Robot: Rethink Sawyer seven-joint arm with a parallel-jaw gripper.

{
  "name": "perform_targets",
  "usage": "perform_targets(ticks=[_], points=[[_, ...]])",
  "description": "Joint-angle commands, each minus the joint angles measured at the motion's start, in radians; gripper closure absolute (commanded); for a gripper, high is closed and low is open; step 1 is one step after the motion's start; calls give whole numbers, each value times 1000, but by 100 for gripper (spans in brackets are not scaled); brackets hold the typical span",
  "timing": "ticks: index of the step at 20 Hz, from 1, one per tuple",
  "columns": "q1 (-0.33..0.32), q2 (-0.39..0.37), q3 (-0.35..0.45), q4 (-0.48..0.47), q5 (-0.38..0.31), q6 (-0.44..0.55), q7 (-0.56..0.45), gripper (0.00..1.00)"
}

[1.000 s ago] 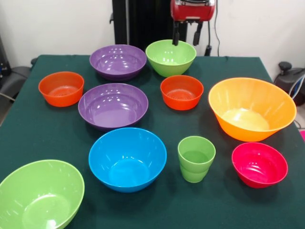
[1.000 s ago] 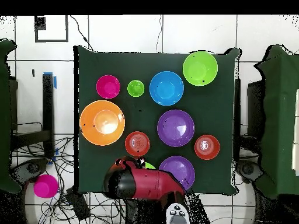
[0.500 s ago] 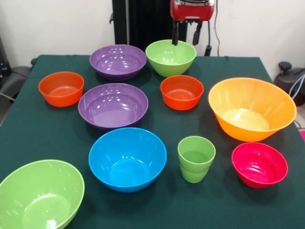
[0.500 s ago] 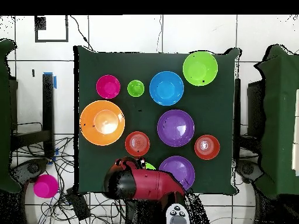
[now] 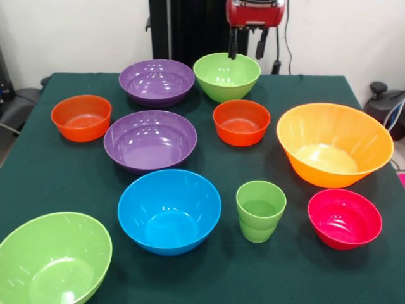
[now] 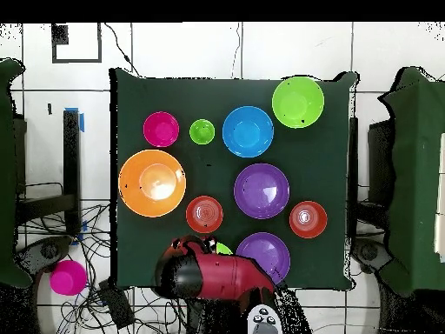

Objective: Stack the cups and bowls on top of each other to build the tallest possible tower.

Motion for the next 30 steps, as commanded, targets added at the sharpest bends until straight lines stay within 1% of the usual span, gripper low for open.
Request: perform_targets(ticks=[1, 8, 11, 15, 22, 26, 30], points=[[-22, -2, 85, 51, -57, -30, 102, 0], [-32, -15, 96, 53, -57, -15, 92, 0], [-32, 0, 90, 47, -62, -29, 96, 0], [-37, 27, 57, 13, -82, -40, 88, 0], [-74, 80, 53, -47, -118, -47, 68, 0], [-73, 78, 53, -45, -126, -50, 80, 0], [-64, 72, 36, -56, -131, -42, 93, 0]])
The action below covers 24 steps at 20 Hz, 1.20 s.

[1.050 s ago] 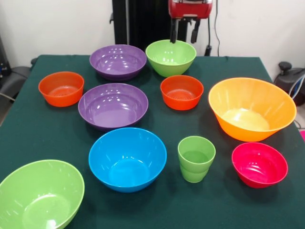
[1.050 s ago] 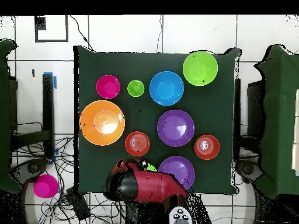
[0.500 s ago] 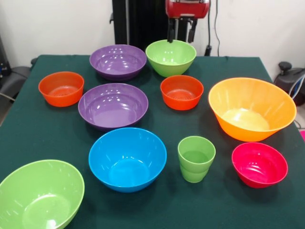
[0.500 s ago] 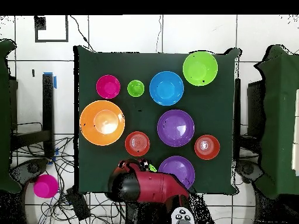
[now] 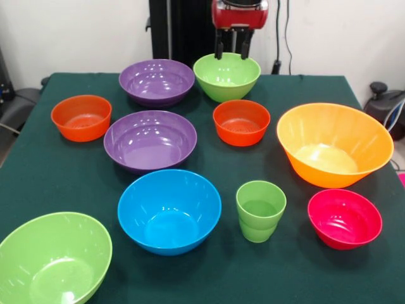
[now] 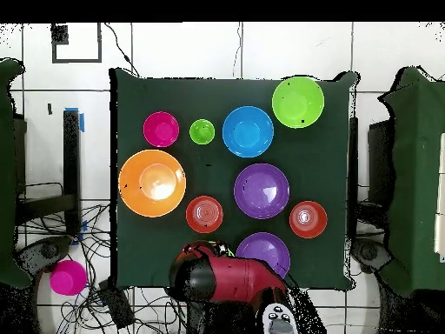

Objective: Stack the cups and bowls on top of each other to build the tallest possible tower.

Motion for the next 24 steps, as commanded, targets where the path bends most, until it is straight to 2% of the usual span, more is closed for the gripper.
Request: perform_targets(ticks=[1, 5, 24], points=[[-6, 41, 37, -67, -56, -43, 92, 0], [-25, 54, 52, -75, -66, -44, 81, 0], [-40, 43, 76, -59, -65, -39, 86, 0]])
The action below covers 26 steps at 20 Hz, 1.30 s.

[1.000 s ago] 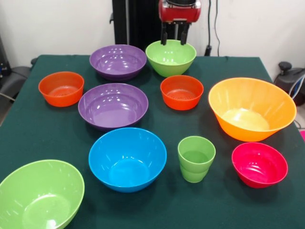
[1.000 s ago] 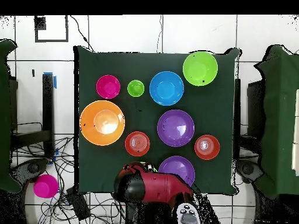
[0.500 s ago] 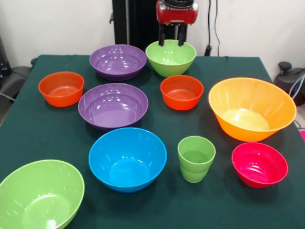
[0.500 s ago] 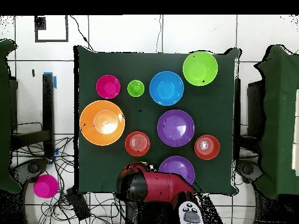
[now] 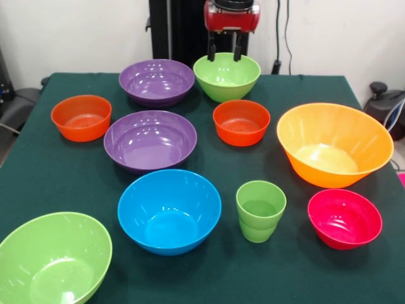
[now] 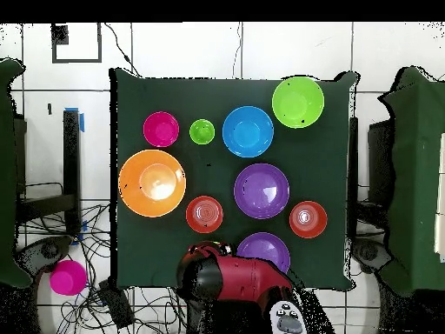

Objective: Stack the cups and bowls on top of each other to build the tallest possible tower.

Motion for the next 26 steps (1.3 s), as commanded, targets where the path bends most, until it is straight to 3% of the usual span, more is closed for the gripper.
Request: perform_targets(ticks=[1, 26], points=[[-10, 17, 78, -53, -48, -36, 85, 0], [24, -13, 83, -72, -37, 18, 78, 0]])
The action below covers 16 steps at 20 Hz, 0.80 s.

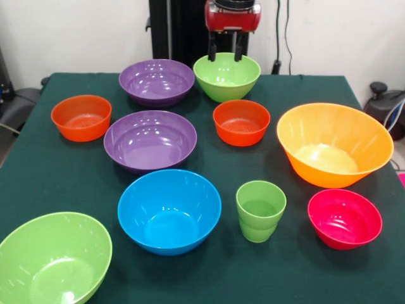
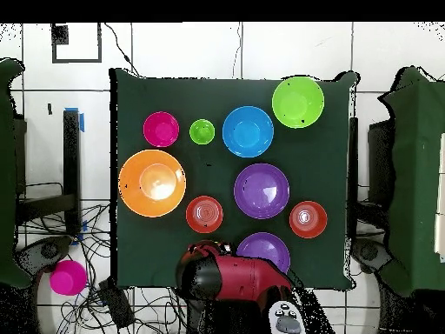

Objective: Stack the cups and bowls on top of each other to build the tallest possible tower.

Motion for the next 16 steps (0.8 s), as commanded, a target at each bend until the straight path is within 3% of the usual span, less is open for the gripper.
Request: perform_targets(ticks=[1, 16], points=[[21, -12, 82, -68, -35, 20, 77, 0], [30, -7, 77, -70, -31, 6, 88, 0]])
